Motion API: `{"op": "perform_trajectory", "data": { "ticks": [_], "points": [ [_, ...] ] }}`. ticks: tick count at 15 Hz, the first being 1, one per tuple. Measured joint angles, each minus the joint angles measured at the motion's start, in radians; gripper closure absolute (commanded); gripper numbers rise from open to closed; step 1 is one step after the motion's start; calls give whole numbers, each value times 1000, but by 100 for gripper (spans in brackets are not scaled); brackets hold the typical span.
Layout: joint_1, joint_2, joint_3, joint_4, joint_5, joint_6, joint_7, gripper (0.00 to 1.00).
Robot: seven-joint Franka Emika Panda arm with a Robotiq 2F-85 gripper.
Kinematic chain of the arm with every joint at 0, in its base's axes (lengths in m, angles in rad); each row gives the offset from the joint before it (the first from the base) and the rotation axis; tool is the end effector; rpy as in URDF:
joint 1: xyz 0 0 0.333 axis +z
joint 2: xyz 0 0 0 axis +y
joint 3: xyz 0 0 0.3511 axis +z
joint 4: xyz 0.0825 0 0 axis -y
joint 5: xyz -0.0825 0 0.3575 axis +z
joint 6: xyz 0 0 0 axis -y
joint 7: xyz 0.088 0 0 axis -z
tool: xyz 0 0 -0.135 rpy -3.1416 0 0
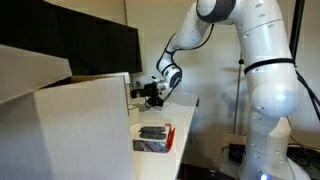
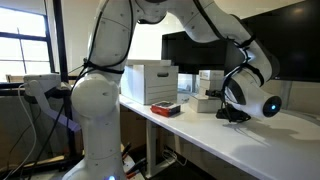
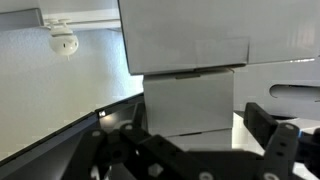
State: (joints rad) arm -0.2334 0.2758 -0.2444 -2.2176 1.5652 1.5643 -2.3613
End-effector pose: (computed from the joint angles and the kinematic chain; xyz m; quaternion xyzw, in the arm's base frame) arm 0.5152 -0.1083 0.3383 -0.6427 -0.3450 -0.5577 0.3961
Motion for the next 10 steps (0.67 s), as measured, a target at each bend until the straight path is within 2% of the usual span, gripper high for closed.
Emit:
{"op": "perform_trajectory", "data": {
  "ticks": [10],
  "points": [
    [2, -5, 1, -8, 0, 0, 0, 0]
  ]
}}
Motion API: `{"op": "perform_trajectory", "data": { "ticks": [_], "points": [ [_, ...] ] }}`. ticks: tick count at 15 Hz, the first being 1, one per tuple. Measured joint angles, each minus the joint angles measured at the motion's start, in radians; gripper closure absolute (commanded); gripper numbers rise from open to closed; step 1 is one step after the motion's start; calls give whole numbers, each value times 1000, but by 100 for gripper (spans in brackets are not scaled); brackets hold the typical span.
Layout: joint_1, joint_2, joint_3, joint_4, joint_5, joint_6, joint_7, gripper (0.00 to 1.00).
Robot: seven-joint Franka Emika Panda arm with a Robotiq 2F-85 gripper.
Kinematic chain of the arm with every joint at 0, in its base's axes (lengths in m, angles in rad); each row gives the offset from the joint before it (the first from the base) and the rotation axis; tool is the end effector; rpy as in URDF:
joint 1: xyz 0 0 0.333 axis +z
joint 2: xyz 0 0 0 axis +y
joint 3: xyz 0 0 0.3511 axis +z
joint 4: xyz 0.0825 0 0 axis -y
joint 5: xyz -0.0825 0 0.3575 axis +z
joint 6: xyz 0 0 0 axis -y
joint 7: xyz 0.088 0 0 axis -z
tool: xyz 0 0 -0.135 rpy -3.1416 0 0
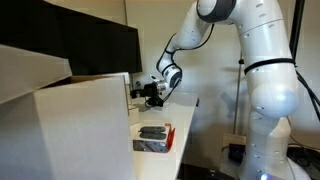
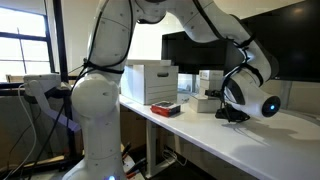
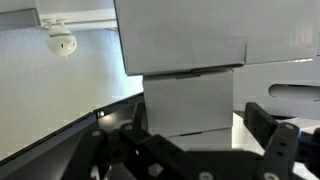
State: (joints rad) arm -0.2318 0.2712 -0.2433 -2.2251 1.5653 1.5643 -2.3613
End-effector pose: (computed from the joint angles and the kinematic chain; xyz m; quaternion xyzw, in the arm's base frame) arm 0.5133 -0.1060 0.3382 -0.6424 -0.3446 -0.5571 0.3979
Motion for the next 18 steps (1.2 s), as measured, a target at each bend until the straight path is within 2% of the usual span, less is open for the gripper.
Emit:
{"op": "perform_trajectory", "data": {
  "ticks": [12, 15, 18],
  "points": [
    [0, -31, -6, -56, 1, 4, 0, 0],
    [-1, -39, -15, -83, 33, 46, 0, 0],
    [4, -71, -16, -122, 89, 149, 1, 0]
  ]
}}
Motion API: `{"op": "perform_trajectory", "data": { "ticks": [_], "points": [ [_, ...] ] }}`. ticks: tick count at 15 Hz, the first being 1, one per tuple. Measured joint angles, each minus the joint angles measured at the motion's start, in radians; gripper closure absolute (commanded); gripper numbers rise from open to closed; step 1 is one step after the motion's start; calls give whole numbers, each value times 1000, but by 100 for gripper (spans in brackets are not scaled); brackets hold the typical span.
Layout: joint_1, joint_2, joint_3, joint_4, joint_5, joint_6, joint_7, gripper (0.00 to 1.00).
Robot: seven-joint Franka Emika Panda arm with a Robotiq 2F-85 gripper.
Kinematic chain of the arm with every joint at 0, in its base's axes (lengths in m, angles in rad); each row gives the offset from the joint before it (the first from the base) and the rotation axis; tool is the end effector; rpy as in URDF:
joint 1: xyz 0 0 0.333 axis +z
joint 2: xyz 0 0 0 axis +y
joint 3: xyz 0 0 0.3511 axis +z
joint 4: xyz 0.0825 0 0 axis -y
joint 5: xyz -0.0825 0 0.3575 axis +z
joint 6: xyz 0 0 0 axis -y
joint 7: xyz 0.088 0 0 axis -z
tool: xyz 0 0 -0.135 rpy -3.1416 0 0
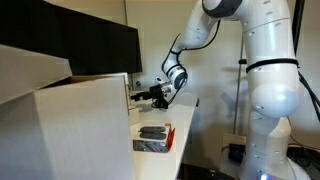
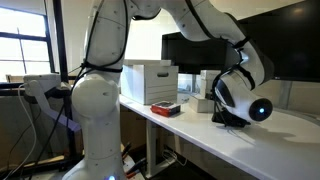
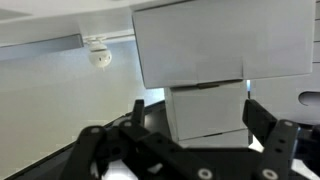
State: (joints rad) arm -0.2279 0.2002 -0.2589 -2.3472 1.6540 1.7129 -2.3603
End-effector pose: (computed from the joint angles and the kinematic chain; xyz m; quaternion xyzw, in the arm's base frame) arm 0.4874 -0.1189 0.3253 -0.6943 -0.2796 -0.5631 0.3503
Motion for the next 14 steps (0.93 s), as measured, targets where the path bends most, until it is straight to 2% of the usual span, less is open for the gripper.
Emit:
{"op": "perform_trajectory", "data": {
  "ticks": [5, 7, 14],
  "points": [
    [38, -77, 13, -54, 77, 232, 0, 0],
    [51, -99, 22, -69, 92, 292, 0, 0],
    [53, -142, 34, -119, 120, 348, 0, 0]
  ]
}}
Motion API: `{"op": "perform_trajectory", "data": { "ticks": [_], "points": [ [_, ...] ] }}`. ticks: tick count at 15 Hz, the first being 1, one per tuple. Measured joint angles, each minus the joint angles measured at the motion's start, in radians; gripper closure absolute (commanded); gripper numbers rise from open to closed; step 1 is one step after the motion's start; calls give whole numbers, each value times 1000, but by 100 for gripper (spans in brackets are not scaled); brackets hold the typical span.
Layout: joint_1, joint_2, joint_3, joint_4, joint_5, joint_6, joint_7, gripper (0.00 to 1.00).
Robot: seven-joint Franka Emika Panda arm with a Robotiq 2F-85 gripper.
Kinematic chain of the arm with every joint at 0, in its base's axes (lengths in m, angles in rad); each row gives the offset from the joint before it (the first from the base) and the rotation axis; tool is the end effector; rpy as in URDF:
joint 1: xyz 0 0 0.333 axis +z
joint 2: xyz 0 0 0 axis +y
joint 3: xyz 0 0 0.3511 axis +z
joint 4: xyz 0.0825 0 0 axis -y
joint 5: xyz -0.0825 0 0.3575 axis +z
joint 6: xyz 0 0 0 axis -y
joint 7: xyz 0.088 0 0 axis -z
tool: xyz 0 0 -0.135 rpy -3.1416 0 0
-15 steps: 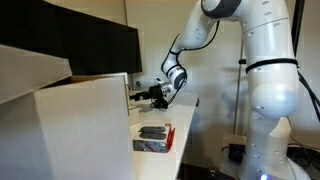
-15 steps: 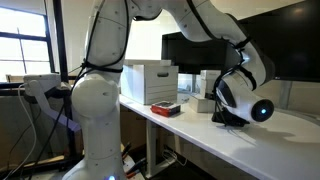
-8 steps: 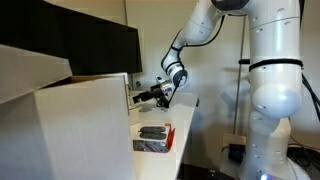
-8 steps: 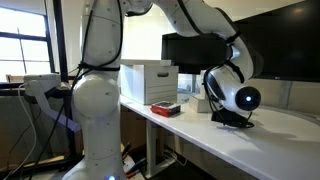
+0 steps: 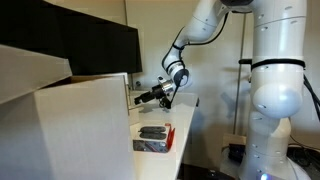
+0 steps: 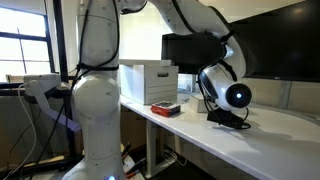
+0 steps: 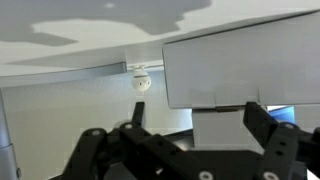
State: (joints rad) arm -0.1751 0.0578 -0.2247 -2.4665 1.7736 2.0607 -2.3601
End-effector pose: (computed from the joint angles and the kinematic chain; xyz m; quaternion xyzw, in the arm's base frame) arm 0.4638 -0.1132 0.3286 -0.7703 -0.2287 -0.5408 0.2486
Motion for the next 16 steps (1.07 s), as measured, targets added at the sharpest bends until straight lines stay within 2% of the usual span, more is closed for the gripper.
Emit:
{"op": "perform_trajectory", "data": {
  "ticks": [9, 16],
  "points": [
    [-4, -72, 3, -79, 29, 1, 0, 0],
    [-2, -97, 29, -90, 42, -1, -1, 0]
  ]
}}
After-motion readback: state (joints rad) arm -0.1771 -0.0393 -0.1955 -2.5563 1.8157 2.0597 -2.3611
